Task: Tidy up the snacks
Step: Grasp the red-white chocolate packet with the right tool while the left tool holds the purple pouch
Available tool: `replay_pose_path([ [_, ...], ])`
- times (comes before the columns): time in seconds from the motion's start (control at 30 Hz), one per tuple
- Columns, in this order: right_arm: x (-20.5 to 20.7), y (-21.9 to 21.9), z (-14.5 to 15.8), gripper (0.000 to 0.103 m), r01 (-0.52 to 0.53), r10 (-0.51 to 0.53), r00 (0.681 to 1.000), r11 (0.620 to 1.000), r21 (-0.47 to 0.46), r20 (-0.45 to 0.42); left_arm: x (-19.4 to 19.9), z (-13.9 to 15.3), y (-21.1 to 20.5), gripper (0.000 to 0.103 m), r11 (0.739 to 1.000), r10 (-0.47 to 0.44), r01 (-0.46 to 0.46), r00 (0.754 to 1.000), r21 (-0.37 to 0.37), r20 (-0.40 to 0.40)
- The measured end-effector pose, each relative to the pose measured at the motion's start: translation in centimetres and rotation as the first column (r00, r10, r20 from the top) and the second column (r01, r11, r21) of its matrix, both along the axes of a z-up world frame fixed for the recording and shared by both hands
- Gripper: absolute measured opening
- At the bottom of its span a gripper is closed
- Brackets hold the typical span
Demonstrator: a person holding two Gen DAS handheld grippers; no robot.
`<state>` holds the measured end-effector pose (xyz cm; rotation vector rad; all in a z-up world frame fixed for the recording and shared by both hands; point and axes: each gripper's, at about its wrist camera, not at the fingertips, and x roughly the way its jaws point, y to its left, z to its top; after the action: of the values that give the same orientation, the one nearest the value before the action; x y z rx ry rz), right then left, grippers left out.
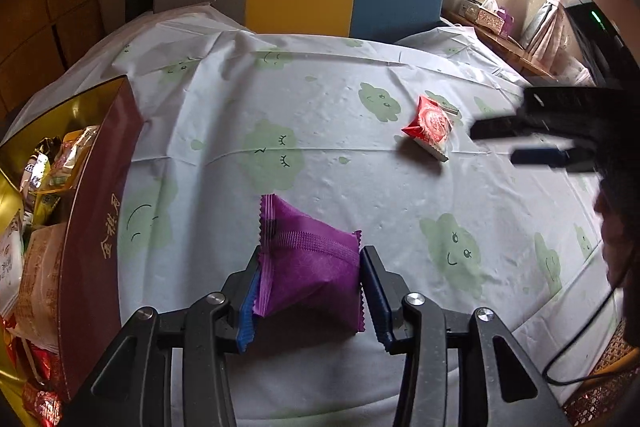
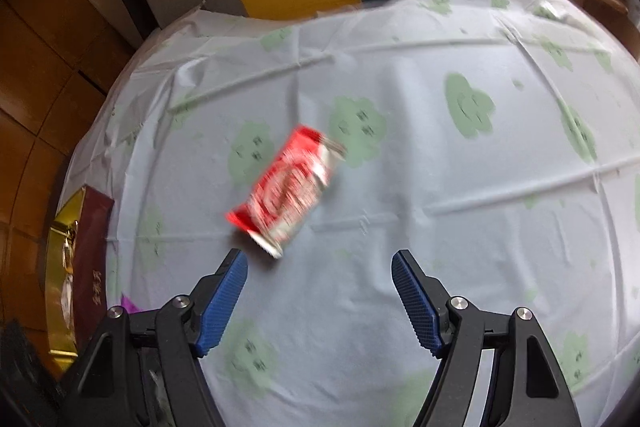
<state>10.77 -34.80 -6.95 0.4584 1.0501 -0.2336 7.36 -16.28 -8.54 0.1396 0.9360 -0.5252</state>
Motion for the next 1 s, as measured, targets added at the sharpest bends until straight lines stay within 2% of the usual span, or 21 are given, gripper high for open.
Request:
replay_pose_path([
  [0.1,2.5,0.0,-0.7,0.075,0.027,-0.026,0.999,1.000,0.012,-0.029,-0.2,-0.3,-0.1,0.042,1.000,0.000,0.000,1.000,0.018,0.011],
  [0.27,5.9,0.3,-2.5,0.070,0.073,-0.075,0.993,0.997,-0.026,-0.088,-0.4,-0.4,0.0,0.042,1.000,0.001,-0.001,0.999,0.015,0.034],
  [0.3,6.3,0.8,-2.5,0.063,0.061,-0.068,0.994,0.995,-0.085,-0.088,-0.4,-0.5,0.1,0.042,1.000,0.002,-0.002,0.999,0.008,0.034],
  [0.33,6.6,1.4,-2.4,0.048,0.034,-0.044,0.995,0.993,-0.117,-0.084,-0.5,-0.5,0.2,0.042,1.000,0.001,-0.001,0.999,0.007,0.037],
  [0.4,6.8,2.4,-2.0,0.045,-0.038,0.026,0.996,0.989,-0.142,-0.081,-0.5,-0.5,0.3,0.042,1.000,-0.002,0.002,0.999,0.002,0.039],
  [0.5,5.7,4.2,-1.5,0.044,-0.163,0.150,0.985,0.972,-0.170,-0.087,-0.5,-0.5,0.4,0.041,1.000,-0.002,0.002,0.999,-0.011,0.034],
  [0.6,3.4,5.8,-1.6,0.044,-0.291,0.279,0.955,0.948,-0.130,-0.105,-0.5,-0.6,0.5,0.041,1.000,-0.002,0.003,0.999,-0.016,0.041],
  [0.67,1.9,6.5,-2.0,0.044,-0.340,0.325,0.937,0.933,-0.119,-0.127,-0.7,-0.5,0.6,0.041,1.000,-0.001,0.002,0.999,-0.018,0.042],
  [0.87,-0.8,6.6,-2.7,0.046,-0.366,0.356,0.929,0.925,-0.102,-0.098,-0.3,-0.1,1.0,0.037,1.000,0.017,-0.016,1.000,-0.022,0.017],
  [1.0,-1.6,6.8,-3.0,0.046,-0.379,0.370,0.925,0.915,-0.136,-0.091,-1.1,0.8,1.6,0.036,1.000,0.024,-0.024,0.999,-0.018,0.026],
])
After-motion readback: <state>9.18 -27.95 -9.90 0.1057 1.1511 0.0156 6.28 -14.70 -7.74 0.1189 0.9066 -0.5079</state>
